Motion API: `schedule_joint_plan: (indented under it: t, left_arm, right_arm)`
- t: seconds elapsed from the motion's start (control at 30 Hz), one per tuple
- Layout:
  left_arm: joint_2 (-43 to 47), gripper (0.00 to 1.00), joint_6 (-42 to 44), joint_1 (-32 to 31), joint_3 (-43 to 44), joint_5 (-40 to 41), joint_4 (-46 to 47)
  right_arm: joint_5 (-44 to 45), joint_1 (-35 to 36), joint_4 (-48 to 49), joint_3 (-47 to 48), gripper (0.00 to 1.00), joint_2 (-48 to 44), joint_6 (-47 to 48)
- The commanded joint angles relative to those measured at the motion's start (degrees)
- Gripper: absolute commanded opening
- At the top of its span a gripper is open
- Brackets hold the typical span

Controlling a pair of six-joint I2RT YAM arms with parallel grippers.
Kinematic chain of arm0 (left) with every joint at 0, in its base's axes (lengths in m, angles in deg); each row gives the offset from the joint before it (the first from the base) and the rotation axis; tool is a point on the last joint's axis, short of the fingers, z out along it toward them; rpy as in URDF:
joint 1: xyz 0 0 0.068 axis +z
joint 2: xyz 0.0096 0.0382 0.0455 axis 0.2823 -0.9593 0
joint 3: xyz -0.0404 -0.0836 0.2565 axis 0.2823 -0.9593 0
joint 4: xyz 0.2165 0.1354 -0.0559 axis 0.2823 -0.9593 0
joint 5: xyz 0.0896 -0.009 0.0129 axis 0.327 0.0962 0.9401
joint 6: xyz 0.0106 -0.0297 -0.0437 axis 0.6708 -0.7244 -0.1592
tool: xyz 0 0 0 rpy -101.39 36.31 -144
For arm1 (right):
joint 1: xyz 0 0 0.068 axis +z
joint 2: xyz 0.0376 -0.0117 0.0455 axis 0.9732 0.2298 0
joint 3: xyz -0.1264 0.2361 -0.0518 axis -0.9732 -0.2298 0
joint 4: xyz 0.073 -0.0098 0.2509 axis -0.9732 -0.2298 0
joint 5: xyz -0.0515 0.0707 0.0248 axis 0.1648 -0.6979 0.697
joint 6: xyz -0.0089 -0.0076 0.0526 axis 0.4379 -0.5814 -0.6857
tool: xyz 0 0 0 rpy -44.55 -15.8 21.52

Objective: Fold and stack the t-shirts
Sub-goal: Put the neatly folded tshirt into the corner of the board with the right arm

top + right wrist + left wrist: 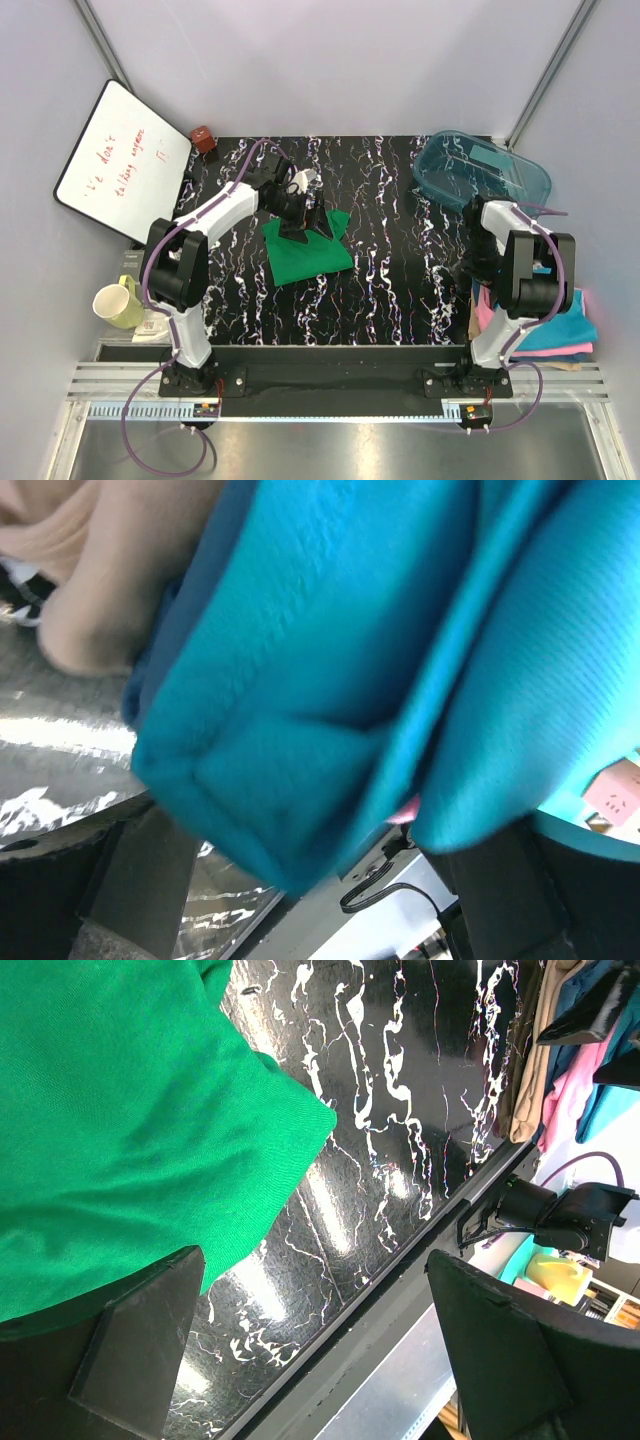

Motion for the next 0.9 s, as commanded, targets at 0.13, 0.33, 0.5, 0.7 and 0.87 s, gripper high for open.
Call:
schedule_joint_plan:
  t: [0.13, 0.33, 0.5, 0.7, 0.87]
  left_arm:
    - [1.2, 0.99, 1.2, -0.1, 2.4, -0.3, -0.2]
    - [1.5, 0.99, 1.5, -0.1, 2.3, -0.1, -0.7]
    - [1.7, 0.99, 1.7, -0.1, 2.6, 0.1, -1.0]
    - [1.9, 0.99, 2.0, -0.1, 2.9, 0.4, -1.6]
    - [2.0, 0.99, 2.1, -0.1, 2.9, 0.6, -1.8]
  right_arm:
    - [5.5, -0.6, -3.0, 0.3, 1.0, 6.7, -3.9]
    - [4.7, -0.6, -1.2, 0.7, 0.92, 8.5, -2.6]
    - [4.4, -0.6, -0.1, 0.8, 0.73, 9.8, -1.6]
    - [1.6, -0.7, 2.0, -0.1, 0.0, 10.5, -0.1]
    - [-1.1, -0.7, 4.1, -0.9, 0.0, 10.0, 1.8]
